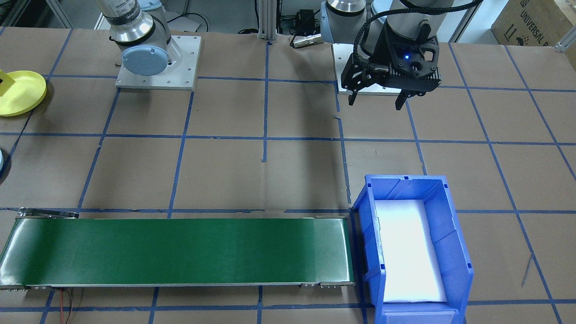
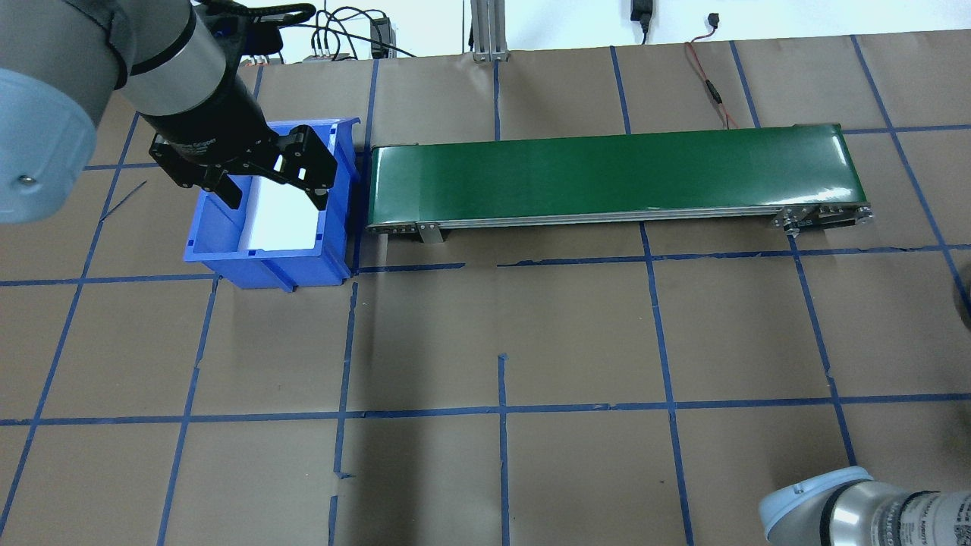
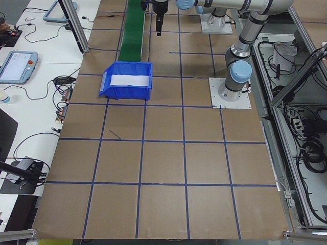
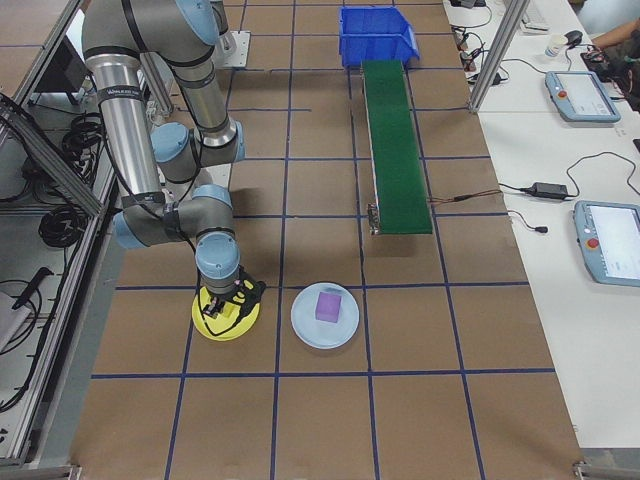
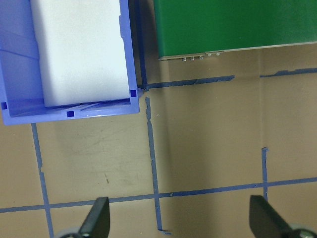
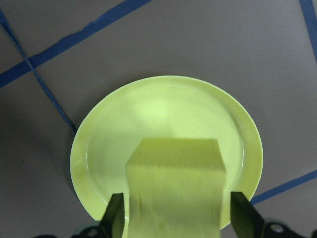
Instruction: Move block left to right into plate
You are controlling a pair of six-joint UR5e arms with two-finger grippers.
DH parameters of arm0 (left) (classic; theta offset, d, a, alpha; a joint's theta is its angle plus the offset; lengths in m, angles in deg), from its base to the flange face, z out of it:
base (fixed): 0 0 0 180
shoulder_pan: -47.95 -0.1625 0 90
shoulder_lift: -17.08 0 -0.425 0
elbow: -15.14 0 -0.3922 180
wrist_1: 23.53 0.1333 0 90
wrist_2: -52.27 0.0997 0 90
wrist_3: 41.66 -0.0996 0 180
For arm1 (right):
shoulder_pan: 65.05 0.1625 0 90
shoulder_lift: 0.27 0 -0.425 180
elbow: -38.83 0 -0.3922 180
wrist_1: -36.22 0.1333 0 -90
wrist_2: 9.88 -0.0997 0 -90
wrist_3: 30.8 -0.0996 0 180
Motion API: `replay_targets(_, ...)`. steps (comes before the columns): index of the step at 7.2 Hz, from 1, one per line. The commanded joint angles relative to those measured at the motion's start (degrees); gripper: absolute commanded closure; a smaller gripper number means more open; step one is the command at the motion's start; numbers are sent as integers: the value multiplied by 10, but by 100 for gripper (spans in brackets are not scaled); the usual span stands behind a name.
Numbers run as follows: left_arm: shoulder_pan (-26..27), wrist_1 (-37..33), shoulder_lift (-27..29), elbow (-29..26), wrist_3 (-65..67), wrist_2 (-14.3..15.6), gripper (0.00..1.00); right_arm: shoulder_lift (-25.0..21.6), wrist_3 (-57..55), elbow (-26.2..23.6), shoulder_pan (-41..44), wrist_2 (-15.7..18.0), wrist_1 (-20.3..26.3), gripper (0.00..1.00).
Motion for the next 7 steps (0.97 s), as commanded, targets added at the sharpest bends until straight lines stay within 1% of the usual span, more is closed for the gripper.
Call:
replay_targets(1,0,0,0,0,0,-1,0,-15,-4,3,45,-7,2,0)
replay_targets(2,0,0,0,1,0,-2,0,-45,-23,5,92,1,18,0)
replay_targets(3,0,0,0,1,0,-2,0,-88,-117,22,154,12,93,0)
replay_targets(4,0,0,0,2,0,-1,0,-116,-204,64,248,47,201,0)
replay_targets(5,0,0,0,2,0,-2,0,-122,-240,133,343,64,259,0)
replay_targets(6,0,0,0,3,0,-2,0,-115,-330,221,449,60,346,0)
replay_targets(7,0,0,1,3,0,-2,0,-115,-431,266,548,58,400,0)
